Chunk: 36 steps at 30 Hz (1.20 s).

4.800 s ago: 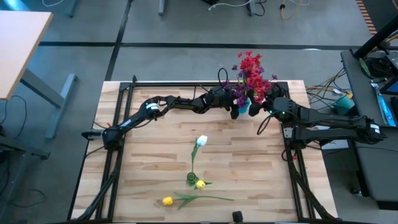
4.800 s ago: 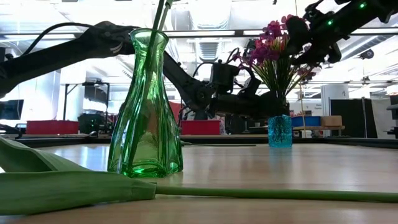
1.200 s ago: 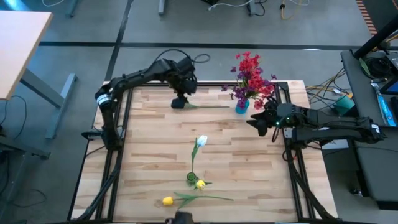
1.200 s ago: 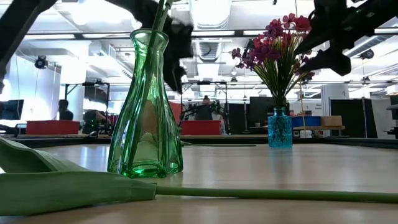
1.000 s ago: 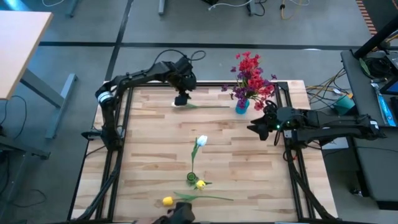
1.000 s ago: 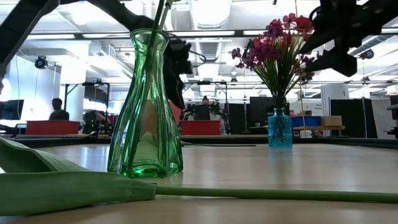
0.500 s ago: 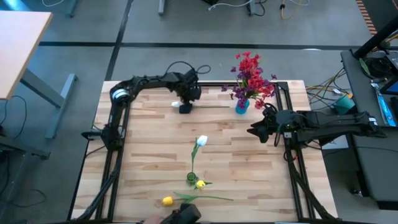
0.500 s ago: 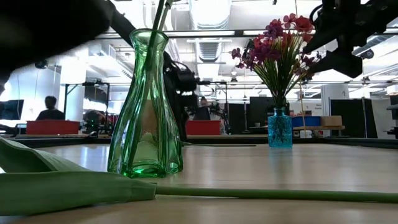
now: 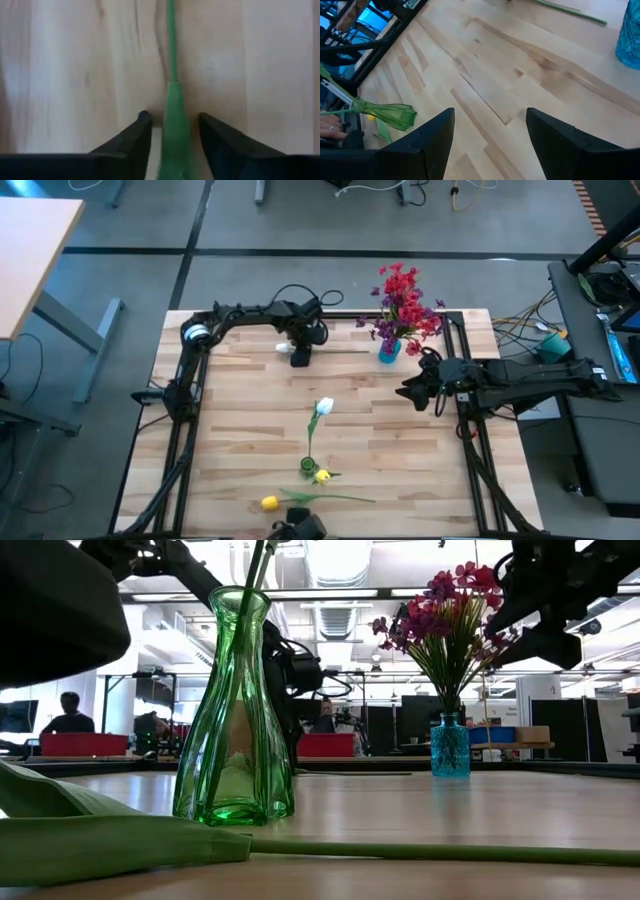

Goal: Sort flowers into vase by color
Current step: Put the white flower into the green vase

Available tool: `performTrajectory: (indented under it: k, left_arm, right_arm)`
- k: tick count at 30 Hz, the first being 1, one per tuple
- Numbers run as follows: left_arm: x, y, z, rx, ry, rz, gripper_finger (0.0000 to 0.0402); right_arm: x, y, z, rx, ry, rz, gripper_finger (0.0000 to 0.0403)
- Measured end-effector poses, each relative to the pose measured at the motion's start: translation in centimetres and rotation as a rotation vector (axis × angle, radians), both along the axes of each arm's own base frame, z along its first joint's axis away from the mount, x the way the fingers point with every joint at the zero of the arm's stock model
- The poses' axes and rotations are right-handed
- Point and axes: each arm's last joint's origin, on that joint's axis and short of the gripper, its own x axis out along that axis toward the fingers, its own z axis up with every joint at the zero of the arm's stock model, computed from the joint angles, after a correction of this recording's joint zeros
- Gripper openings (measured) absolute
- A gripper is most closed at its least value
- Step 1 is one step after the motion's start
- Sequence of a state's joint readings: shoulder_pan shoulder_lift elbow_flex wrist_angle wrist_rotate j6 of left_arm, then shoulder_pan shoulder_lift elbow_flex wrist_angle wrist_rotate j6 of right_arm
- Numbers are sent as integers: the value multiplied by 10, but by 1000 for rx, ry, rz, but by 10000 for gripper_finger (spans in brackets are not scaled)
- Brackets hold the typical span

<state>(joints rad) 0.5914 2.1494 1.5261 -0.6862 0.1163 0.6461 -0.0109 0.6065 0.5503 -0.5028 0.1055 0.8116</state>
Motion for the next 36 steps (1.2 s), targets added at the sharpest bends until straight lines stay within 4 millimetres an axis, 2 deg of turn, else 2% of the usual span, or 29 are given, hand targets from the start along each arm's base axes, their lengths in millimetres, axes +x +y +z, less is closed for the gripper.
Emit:
performTrajectory:
  k: [9, 15, 20, 23, 29, 32, 36]
  left_arm:
    - [-1, -9, 5, -5, 38, 3, 13]
    - [-13, -14, 25, -6, 94, 30, 13]
    - [-27, -28, 56, 34, 173, 62, 4]
    - [-39, -41, 85, 164, 253, 78, 3]
    - [-58, -88, 148, 578, 367, 58, 3]
    - [-62, -121, 175, 749, 335, 5, 3]
    - [-64, -166, 200, 867, 224, -95, 3]
  right_arm:
    - [-1, 9, -2, -5, 30, 71, 236]
    - [0, 22, 0, -75, 0, 188, 226]
    - [6, 29, 8, -208, -101, 275, 215]
    - [13, 33, 15, -304, -155, 340, 208]
    - [41, 39, 51, -515, -156, 418, 190]
    - [57, 43, 76, -611, -160, 466, 185]
    - [76, 45, 108, -751, -135, 464, 187]
